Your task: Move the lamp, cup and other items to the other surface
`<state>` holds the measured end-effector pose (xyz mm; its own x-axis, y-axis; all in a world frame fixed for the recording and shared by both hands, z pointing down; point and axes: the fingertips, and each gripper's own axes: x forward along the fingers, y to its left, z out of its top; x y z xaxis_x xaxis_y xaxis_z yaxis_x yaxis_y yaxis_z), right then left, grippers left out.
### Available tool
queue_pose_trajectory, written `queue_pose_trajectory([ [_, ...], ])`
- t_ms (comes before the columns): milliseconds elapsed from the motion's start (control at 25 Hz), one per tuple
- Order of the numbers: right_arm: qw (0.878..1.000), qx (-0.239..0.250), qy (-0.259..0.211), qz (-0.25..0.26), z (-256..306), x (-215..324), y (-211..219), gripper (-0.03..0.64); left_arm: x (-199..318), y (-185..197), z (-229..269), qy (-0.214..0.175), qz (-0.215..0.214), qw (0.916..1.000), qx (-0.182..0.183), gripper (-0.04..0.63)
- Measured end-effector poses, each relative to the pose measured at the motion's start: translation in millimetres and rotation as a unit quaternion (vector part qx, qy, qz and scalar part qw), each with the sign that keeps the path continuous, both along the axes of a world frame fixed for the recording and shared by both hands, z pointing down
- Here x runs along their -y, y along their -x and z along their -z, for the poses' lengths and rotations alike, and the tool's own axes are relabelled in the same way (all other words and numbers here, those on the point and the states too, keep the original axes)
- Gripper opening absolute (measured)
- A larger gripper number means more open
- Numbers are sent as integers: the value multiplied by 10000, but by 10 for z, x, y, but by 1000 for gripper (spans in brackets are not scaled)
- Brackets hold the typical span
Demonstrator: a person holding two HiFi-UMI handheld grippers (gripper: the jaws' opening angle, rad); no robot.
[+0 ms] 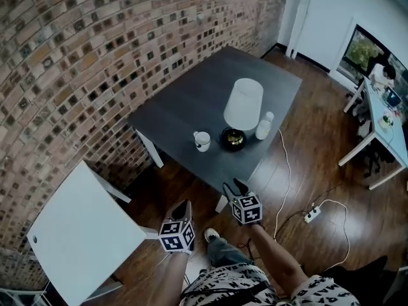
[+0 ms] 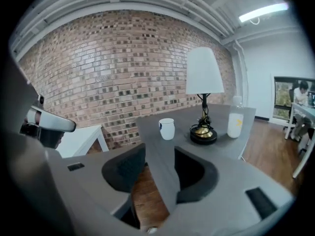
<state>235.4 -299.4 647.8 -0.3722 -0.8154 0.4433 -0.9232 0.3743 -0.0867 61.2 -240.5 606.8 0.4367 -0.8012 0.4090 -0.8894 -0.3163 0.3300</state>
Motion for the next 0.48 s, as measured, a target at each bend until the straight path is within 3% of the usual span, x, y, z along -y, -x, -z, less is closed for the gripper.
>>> queue_pose_trajectory([
  [40,10000,-24,-30,-20,70,-201,-11,174,-157,11,34,-18,-3,10000,-7,3],
  [160,9998,-149,-117,-116,272,-732,-26,33,-609,30,98,-23,-36,10000,-79,3],
  [480,9997,54,171,-159,565,-1568,45,5,-1336,46,238,-101,-202,9996,-170,3],
])
